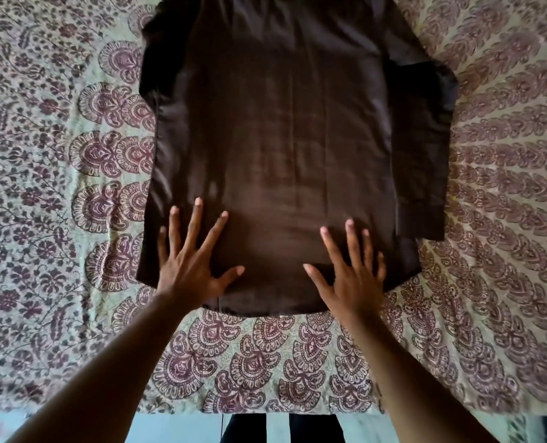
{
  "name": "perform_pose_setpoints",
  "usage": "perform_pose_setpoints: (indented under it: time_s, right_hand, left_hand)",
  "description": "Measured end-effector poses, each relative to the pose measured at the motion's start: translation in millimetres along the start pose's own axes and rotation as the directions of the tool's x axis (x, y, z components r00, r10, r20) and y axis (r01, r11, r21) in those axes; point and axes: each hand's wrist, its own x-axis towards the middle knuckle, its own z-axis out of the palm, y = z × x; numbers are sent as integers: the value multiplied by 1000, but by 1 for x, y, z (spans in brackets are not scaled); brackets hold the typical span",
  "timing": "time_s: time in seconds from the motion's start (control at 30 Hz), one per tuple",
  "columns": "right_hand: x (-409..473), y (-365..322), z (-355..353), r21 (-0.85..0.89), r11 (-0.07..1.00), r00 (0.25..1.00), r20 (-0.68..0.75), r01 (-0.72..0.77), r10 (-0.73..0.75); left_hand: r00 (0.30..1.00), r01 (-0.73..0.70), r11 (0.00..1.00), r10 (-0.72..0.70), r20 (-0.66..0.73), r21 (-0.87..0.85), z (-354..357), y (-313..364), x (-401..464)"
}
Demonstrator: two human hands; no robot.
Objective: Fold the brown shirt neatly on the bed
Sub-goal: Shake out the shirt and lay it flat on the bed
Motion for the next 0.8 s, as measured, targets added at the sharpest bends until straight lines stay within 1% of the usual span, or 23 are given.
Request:
perform_pose_setpoints:
  time_s: [0.07,0.13,0.2,0.23,0.27,0.3,0.37,0.4,0.43,0.47,0.53,0.6,0.67,0.73,0.77,0.8]
  right_hand:
    - [-24,28,2,-36,992,992,-3,-123,123]
    - [-35,43,-3,-36,979,979,-12,-202,201]
    - [-27,36,-12,-2,971,967,-93,-237,236]
    - [-16,25,-18,6,975,963,-151,-224,222]
    - [-2,10,-22,15,984,966,-190,-178,178]
    - [12,-8,-24,26,995,974,-202,-99,103]
    - [35,-39,-17,37,996,986,-145,85,-79]
    - [41,-47,-12,35,988,983,-111,149,-144]
    - [43,-46,-7,30,985,982,-87,169,-166]
    - [38,-39,-2,28,989,988,-70,143,-140]
    - [17,-9,0,24,1000,998,-61,-10,11]
    - [-9,27,-2,24,983,981,-52,-184,185]
    - [-27,55,-7,32,952,952,-9,-304,305]
    - [-31,62,-14,51,940,941,20,-338,337]
    - [-28,58,-18,48,952,953,-3,-301,302]
    - [-24,51,-21,37,974,974,-30,-224,225]
  left_hand:
    - [1000,26,1000,-26,-3,1,1,-7,-17]
    - [999,22,1000,-22,-33,0,-3,-6,-21]
    - [991,-18,1000,16,-131,-18,-11,3,-6]
    - [984,-56,998,52,-171,-18,-15,9,6]
    - [979,-104,994,99,-176,-21,-16,15,20]
    - [979,-150,988,144,-146,-28,-15,22,33]
    - [979,-202,979,201,-29,-17,-9,33,49]
    - [978,-207,978,206,29,4,-7,35,53]
    - [976,-208,978,206,75,19,-5,34,55]
    - [973,-208,978,204,112,28,-5,32,56]
    - [963,-227,973,217,162,46,-11,27,57]
    - [958,-233,970,218,188,63,-13,26,57]
    - [962,-211,975,196,190,63,-10,29,57]
    - [971,-178,982,163,175,69,-8,38,55]
    - [975,-172,983,160,153,66,-8,45,54]
    - [976,-180,982,171,136,55,-8,52,53]
